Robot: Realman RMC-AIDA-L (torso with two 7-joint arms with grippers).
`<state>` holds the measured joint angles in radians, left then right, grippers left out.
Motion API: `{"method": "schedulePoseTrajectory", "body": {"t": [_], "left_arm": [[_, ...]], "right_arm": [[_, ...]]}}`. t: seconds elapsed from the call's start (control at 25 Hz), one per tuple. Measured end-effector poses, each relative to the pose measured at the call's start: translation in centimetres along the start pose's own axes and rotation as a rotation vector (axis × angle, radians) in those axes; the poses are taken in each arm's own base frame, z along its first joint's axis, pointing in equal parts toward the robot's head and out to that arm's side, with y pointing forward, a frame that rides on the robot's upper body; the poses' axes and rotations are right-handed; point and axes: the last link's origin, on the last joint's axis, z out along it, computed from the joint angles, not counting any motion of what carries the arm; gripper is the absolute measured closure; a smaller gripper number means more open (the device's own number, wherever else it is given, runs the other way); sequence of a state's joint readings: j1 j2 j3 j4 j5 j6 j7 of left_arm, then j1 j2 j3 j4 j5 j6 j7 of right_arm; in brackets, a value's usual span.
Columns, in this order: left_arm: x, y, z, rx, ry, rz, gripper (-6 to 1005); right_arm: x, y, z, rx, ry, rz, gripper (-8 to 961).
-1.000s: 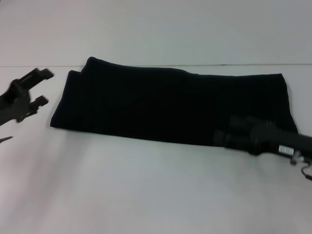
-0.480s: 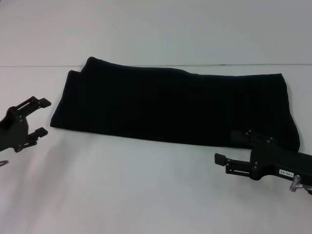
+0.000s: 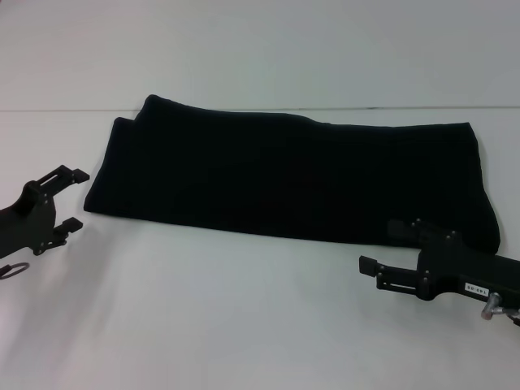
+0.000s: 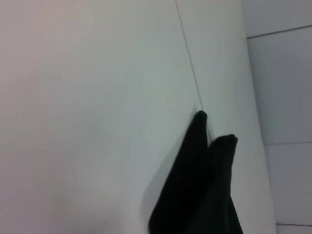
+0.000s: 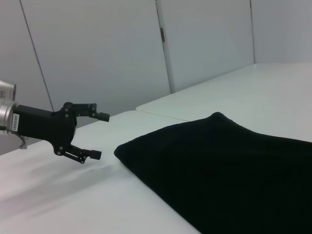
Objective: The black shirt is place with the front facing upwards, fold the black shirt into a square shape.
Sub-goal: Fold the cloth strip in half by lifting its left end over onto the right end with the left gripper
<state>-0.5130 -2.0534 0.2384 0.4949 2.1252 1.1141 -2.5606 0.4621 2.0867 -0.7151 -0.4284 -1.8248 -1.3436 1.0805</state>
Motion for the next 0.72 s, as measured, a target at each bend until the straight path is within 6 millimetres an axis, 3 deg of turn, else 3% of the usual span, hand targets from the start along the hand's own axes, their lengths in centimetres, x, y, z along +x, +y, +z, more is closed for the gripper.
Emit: {"method": "schedulePoseTrajectory", "body": {"t": [0.72], "left_arm": [[-0.6,0.6,2.6,0.04,0.017,0.026,63]], "right_arm": [[-0.3,-0.2,0.1,0.003,-0.004,-0.002,7]]}}
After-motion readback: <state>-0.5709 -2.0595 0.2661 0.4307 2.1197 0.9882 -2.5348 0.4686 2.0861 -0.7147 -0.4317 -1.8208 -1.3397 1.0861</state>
